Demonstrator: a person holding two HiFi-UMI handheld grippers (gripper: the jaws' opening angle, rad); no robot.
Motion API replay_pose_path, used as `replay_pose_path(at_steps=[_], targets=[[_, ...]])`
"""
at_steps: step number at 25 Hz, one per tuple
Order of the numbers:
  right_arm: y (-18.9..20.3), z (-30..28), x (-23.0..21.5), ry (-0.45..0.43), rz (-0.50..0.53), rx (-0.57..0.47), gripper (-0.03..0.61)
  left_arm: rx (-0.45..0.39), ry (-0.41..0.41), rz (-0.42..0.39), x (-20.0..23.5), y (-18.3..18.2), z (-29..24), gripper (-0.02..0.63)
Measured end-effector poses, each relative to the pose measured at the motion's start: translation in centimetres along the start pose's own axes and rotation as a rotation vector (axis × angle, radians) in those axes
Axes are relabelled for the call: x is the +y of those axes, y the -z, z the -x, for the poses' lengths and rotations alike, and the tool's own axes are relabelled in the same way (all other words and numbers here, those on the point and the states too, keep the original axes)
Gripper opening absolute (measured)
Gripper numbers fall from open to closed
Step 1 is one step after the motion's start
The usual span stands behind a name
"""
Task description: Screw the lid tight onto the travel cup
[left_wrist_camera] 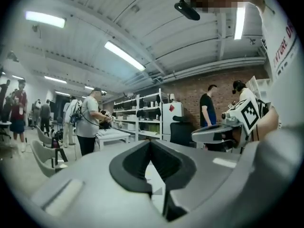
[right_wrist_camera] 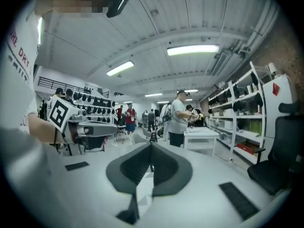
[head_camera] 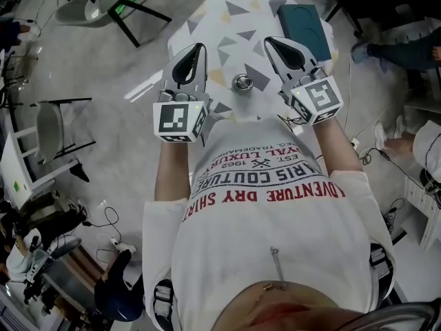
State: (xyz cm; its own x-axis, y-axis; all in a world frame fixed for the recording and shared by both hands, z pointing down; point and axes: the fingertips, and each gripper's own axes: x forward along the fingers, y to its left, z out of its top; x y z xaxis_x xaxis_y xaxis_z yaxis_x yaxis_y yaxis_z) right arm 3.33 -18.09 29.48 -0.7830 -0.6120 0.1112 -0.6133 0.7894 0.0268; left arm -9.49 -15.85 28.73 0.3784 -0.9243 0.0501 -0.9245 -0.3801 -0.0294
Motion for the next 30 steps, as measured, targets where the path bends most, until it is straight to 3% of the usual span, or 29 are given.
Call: replay_pose_path(at_steps=[9, 30], targets=[[-4.3, 0.9, -1.2, 0.011, 0.048, -0.115, 0.009, -0.056, -0.068, -0.08, 0.9, -4.9, 0.5, 0.011], [-3.9, 0.4, -0.9, 0.028, 0.018, -0.1, 0.009, 0.005, -0.072, -0.061, 1.1, -4.2, 0.6, 0.012]])
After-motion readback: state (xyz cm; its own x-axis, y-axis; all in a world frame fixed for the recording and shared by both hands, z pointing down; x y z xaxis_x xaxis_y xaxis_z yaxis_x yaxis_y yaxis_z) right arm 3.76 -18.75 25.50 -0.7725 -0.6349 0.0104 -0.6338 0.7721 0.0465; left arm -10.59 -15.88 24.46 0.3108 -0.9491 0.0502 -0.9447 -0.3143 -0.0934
